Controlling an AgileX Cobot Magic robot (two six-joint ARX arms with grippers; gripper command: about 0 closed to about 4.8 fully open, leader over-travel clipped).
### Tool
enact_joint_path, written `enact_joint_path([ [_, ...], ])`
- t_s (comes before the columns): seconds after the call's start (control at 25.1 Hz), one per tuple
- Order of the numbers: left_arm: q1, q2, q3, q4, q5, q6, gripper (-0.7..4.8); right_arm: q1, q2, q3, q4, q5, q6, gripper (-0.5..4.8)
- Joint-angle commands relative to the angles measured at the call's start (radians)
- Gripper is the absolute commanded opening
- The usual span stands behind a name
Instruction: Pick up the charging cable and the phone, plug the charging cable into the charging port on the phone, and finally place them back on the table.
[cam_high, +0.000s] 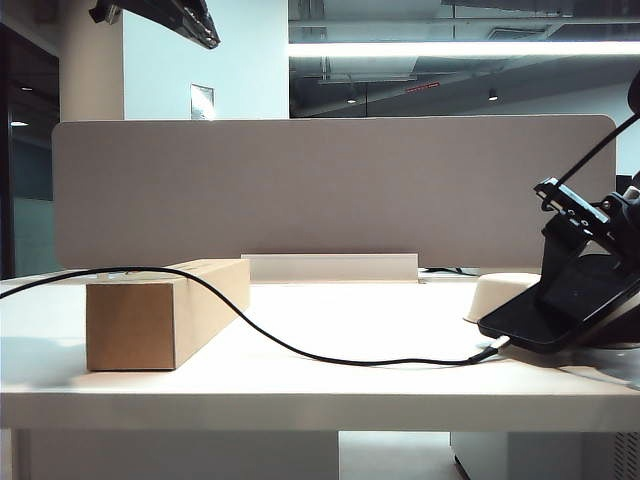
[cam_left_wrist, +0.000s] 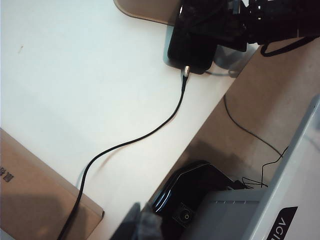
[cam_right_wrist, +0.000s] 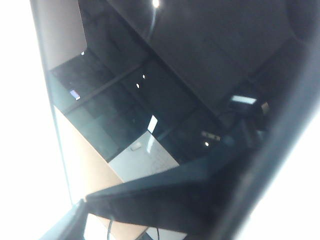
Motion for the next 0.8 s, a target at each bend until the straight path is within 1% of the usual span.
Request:
enact_joint_path([
  [0.04,-0.001,-0.005,0.006,-0.002,0.004,0.008,-0.06,-0.013,-0.031,-0.004,-0.111,0.013,-0.018,3.15],
  [0.16,0.000,-0.008,0.005,-0.019,0.004,0.009,-0.06,-0.051,-0.136,-0.004,-0.231,0.018,-0.065,3.15],
  [0.28,-0.001,-0.009,0.006,-0.017,0.004,0.026,-0.06,-0.066,-0.192,-0.004,-0.212,0.060,-0.102,3.15],
  [0.32,-0.001,-0.009,0.006,-0.017,0.004,0.026,-0.06,-0.069,-0.198,-0.003,-0.208,0.046,-0.101,3.16],
  [0.4,0.000,-0.013,0.006,-0.027,0.004,0.027,-0.06,-0.071,-0.198,-0.003,-0.240,-0.031,-0.101,3.17],
  [0.52,0.002,-0.029,0.006,-0.039,0.003,0.037,-0.06,-0.071,-0.204,-0.003,-0.311,-0.028,-0.106,3.20],
  [0.64,0.002,-0.061,0.005,-0.040,-0.063,0.043,-0.06,-0.075,-0.223,-0.003,-0.381,-0.027,-0.164,3.26],
  [0.8,0.002,-0.089,0.005,-0.038,-0.102,0.044,-0.06,-0.085,-0.268,-0.003,-0.452,-0.019,-0.207,3.26],
])
